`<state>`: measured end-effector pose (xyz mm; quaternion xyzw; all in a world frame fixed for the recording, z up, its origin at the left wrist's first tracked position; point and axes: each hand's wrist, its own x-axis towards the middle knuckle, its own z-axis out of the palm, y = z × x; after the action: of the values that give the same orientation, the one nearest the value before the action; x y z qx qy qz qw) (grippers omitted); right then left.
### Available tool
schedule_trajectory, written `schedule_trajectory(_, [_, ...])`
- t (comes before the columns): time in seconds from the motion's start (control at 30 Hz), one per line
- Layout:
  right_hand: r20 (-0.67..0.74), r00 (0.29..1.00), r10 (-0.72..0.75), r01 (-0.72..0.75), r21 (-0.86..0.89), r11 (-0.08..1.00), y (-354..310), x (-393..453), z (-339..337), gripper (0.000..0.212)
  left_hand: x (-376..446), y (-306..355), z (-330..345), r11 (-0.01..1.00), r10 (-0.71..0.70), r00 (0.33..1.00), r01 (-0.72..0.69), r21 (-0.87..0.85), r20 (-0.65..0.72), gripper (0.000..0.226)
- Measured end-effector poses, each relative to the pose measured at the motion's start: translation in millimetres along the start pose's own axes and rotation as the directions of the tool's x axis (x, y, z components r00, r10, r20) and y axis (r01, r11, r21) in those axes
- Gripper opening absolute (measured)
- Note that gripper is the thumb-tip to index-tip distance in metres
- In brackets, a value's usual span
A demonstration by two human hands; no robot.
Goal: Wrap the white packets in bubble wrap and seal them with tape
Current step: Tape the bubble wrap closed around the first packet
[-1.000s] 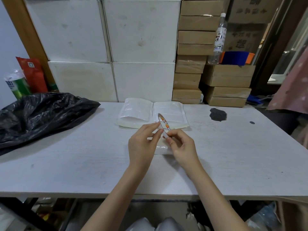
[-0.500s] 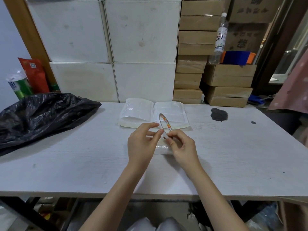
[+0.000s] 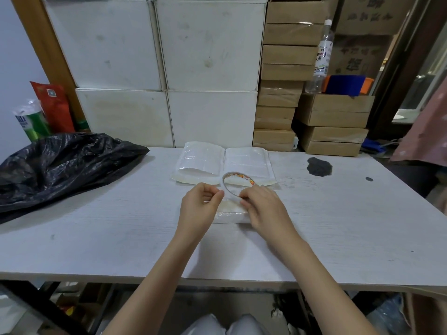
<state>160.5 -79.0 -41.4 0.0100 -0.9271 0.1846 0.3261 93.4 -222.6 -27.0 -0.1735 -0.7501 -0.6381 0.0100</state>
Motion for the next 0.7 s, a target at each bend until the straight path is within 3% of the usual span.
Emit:
schedule_trajectory(0.13, [-0.052,0.981,-0.188,0.165,-0.286,0.944,6,13,-9,0.022,0,-1,-4,0.998,-0.057,0.998,0.057,0.01,0.013,0.012])
schedule_trajectory(0.37, [0.162,0.919,-0.359,0.394,-0.373,0.84,0,43,-50,0.028,6,9,-6,0.984,-0.126,0.979,0.102,0.148,0.158,0.014])
schedule_trajectory(0.5, [0.48,0.873,-0.088,0.292,-0.37,0.882,-20,64,-80,0.029,12,16,-8,0.971,-0.175,0.958,0.13,0.201,0.228,0.017])
schedule_trajectory(0.57, [0.593,0.802,0.072,0.152,-0.32,0.935,-26,73,-84,0.03,16,19,-10,0.968,-0.208,0.942,0.161,0.19,0.263,0.015])
schedule_trajectory(0.7, [0.754,0.61,0.243,-0.071,-0.253,0.965,-23,84,-73,0.025,24,27,-17,0.961,-0.276,0.899,0.256,0.104,0.341,0.013])
